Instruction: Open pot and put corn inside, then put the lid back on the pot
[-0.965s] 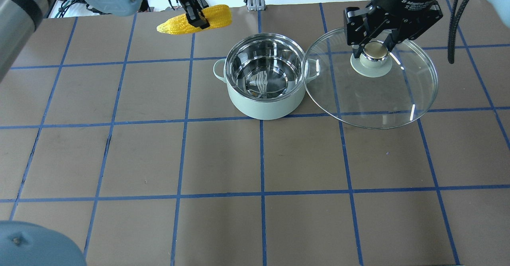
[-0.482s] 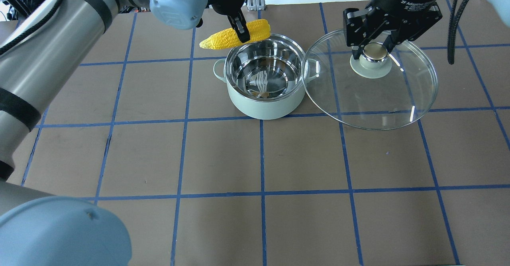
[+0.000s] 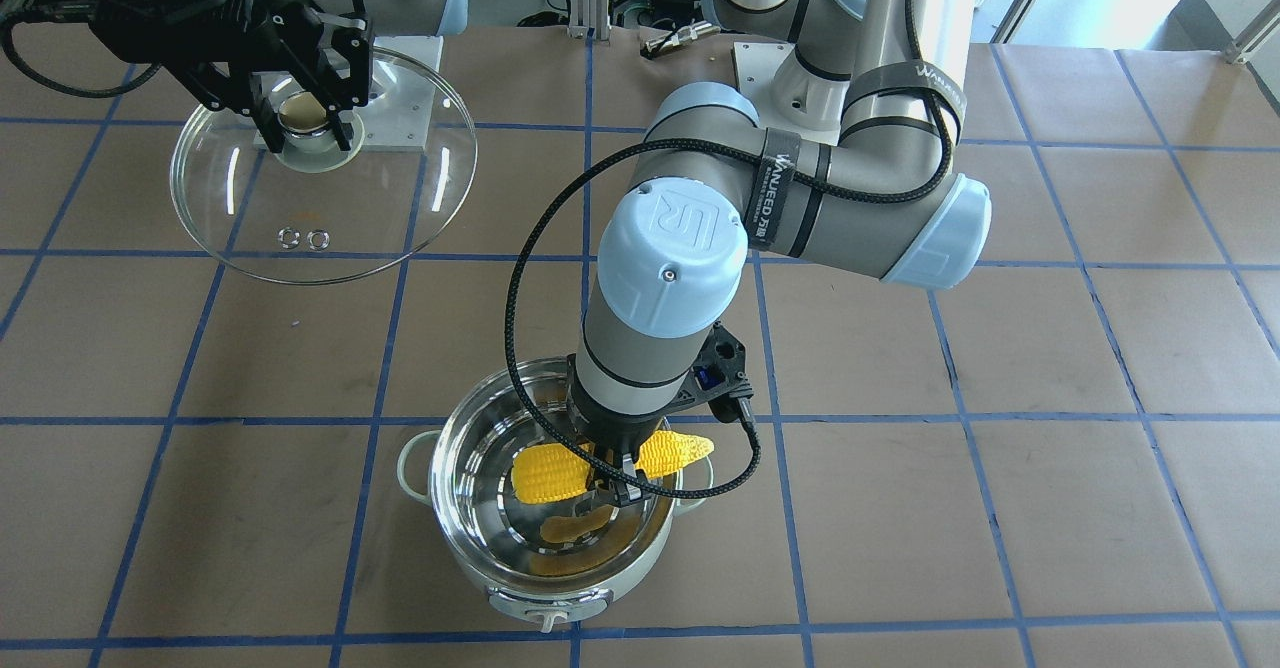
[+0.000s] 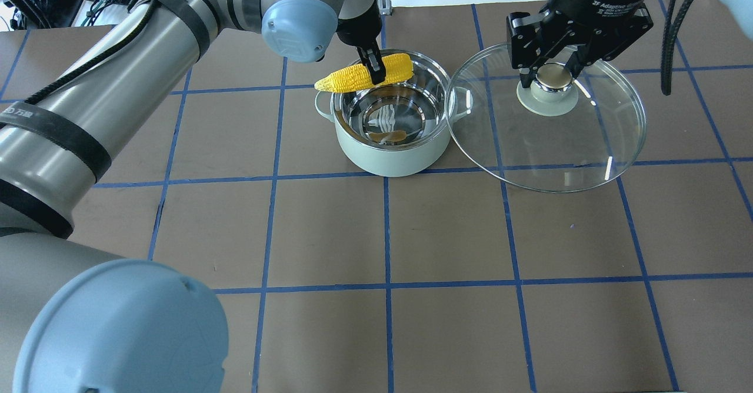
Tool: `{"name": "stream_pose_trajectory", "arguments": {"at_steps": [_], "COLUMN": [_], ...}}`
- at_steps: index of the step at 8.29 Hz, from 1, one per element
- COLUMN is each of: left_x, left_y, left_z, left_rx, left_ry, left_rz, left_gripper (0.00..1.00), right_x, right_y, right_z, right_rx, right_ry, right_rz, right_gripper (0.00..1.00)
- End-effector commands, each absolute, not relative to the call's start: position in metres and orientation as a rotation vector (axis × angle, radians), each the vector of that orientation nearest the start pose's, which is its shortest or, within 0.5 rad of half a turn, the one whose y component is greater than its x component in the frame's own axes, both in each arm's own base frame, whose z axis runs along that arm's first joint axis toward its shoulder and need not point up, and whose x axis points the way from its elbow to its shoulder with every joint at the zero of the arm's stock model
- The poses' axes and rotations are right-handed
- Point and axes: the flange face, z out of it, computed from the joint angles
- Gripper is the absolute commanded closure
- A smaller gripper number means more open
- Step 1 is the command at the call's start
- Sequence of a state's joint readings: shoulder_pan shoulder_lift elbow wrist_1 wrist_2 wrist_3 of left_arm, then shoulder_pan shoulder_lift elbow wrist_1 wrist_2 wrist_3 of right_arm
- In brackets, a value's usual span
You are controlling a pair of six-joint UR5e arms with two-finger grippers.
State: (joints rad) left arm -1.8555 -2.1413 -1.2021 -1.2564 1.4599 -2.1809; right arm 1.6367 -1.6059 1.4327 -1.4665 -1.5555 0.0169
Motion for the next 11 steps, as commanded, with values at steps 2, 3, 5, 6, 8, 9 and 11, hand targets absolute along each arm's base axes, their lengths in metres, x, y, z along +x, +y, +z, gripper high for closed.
{"name": "stream_pose_trajectory", "arguments": {"at_steps": [2,3,5,6,8,9,11], "left_x": [-0.375,-0.381,-0.384,-0.384,-0.384,-0.382,-0.369], "left_y": [-0.656,-0.653,-0.655,-0.656,-0.655,-0.650,-0.630], "left_z": [0.329,0.327,0.309,0.309,0.313,0.336,0.396], "left_rx": [-2.643,-2.632,-2.615,-2.624,-2.632,-2.646,-2.668], "left_ry": [2.030,2.041,2.034,2.028,2.026,2.045,2.074], "left_rz": [0.089,0.094,0.119,0.121,0.116,0.107,0.080], "left_gripper": [1.00,1.00,1.00,0.83,0.20,0.09,0.01], "right_x": [0.166,0.166,0.165,0.165,0.165,0.164,0.164], "right_y": [-0.468,-0.468,-0.468,-0.468,-0.468,-0.468,-0.468], "right_z": [0.562,0.562,0.562,0.562,0.562,0.562,0.562], "right_rx": [-0.087,-0.087,-0.089,-0.089,-0.089,-0.087,-0.087], "right_ry": [3.121,3.121,3.127,3.128,3.130,3.132,3.132], "right_rz": [-0.104,-0.107,-0.107,-0.108,-0.105,-0.105,-0.105], "right_gripper": [0.74,0.73,0.74,0.74,0.74,0.74,0.74]}}
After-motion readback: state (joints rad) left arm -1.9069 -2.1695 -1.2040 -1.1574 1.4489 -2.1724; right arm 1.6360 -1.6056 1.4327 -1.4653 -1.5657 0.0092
